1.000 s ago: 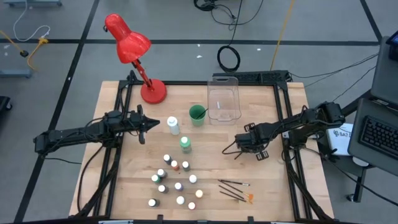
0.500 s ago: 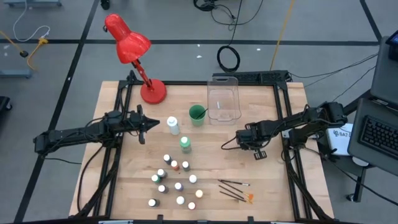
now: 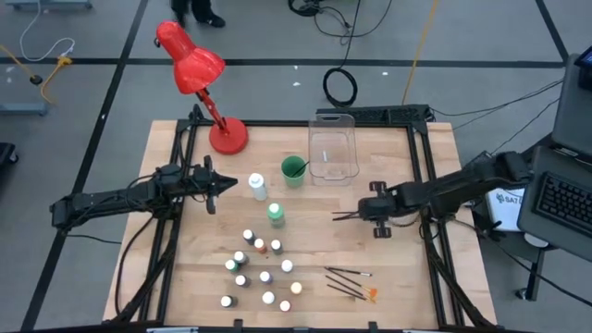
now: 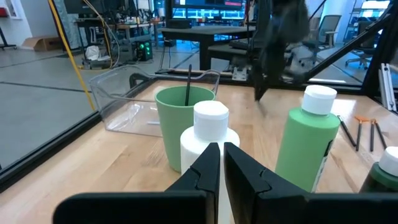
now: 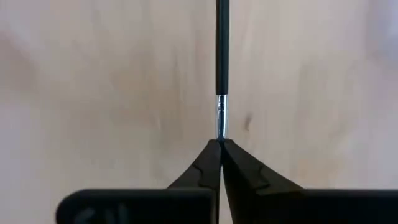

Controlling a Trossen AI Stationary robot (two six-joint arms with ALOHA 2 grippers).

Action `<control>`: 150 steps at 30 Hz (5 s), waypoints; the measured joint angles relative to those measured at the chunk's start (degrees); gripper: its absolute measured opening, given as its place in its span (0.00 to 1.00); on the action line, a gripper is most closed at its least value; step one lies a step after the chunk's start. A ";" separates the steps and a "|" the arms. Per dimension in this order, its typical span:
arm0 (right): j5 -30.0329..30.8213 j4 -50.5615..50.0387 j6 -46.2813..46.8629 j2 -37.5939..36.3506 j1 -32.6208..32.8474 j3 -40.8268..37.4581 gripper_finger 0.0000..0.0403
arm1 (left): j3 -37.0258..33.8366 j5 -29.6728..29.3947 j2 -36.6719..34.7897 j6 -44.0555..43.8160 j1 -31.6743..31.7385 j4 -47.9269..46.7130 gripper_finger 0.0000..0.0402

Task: Pick & Place Paint Supplies
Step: Put the silver paint brush into the green cup

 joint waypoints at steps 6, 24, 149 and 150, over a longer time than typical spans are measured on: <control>5.45 9.75 -0.19 -9.30 5.91 0.68 0.00 | 0.00 -0.03 0.00 0.00 -0.02 0.21 0.06; 3.42 77.78 -17.69 -0.22 9.72 -12.54 0.00 | 0.01 8.98 2.52 -2.90 -7.94 16.56 0.06; -0.18 78.38 -16.81 17.98 13.84 -6.36 0.08 | 48.04 -2.97 75.53 -3.08 2.16 7.51 0.60; -0.18 78.36 -16.81 17.98 13.84 -6.36 0.08 | 48.04 -2.96 75.10 -3.42 2.16 7.28 0.61</control>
